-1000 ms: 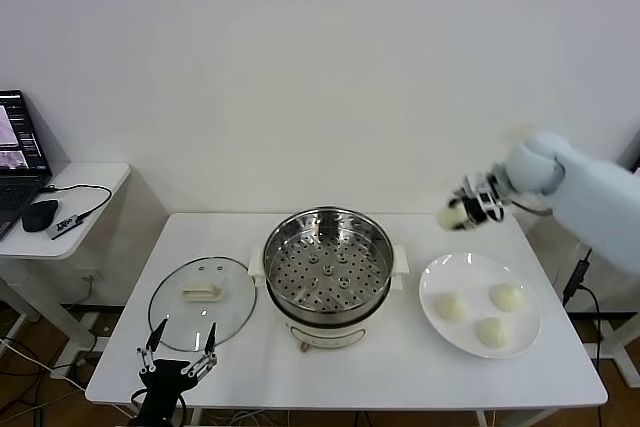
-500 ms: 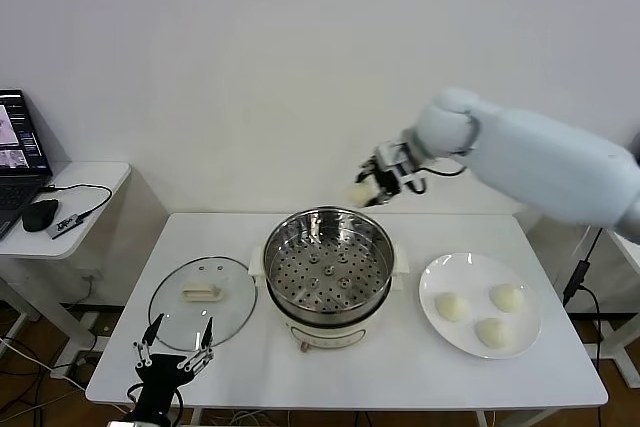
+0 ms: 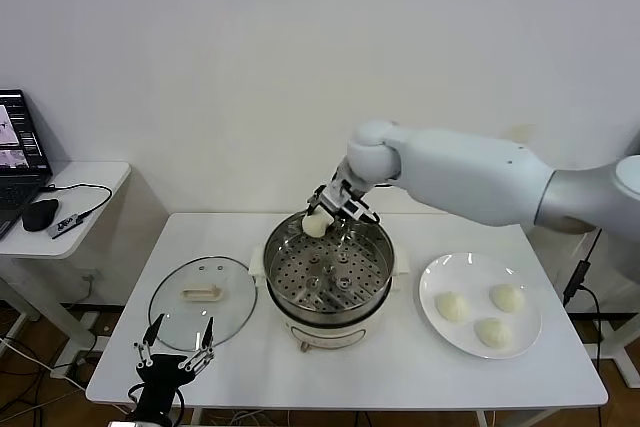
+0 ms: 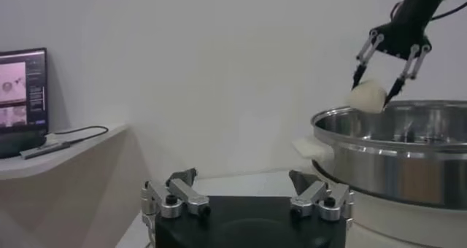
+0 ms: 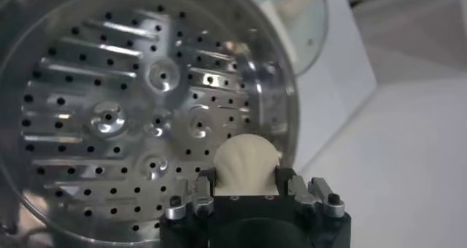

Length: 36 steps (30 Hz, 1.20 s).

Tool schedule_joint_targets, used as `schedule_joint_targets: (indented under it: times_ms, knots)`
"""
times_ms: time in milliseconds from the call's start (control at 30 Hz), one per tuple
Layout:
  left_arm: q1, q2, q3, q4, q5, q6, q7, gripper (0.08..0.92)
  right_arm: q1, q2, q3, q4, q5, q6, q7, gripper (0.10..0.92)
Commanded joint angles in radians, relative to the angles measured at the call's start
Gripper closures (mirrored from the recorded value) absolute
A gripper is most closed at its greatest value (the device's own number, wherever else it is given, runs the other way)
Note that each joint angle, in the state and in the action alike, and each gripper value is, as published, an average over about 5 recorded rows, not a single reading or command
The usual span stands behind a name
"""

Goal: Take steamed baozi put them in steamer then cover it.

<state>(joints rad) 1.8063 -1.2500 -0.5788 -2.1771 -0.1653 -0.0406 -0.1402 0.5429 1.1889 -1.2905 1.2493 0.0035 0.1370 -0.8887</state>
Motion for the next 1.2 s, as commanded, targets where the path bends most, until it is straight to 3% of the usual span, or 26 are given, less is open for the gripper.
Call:
schedule_joint_targets:
  times_ms: [33,633,833,1033,1200]
  knots:
    - [-0.006,0.001,-0.001,0.006,-0.002,0.003,0.001,0.177,-0.045,0.063,-0.034,-0.066,-0.213,0.18,0.033,0.508]
    - [-0.014,0.0,0.002,0.015,-0.002,0.004,0.001,0.177,-0.104,0.052,-0.009,-0.116,-0.306,0.26,0.06,0.498]
    - [-0.012,-0.002,0.002,0.011,-0.002,0.005,0.001,0.177,-0.108,0.051,-0.001,-0.126,-0.309,0.266,0.063,0.404]
    - [-0.006,-0.002,0.001,0.004,-0.001,0.006,0.0,0.177,-0.035,0.004,-0.014,-0.029,-0.133,0.202,0.018,0.243]
    - [0.001,0.0,0.003,-0.008,-0.002,0.007,0.0,0.177,0.075,-0.099,-0.035,0.102,0.063,0.047,-0.056,0.204]
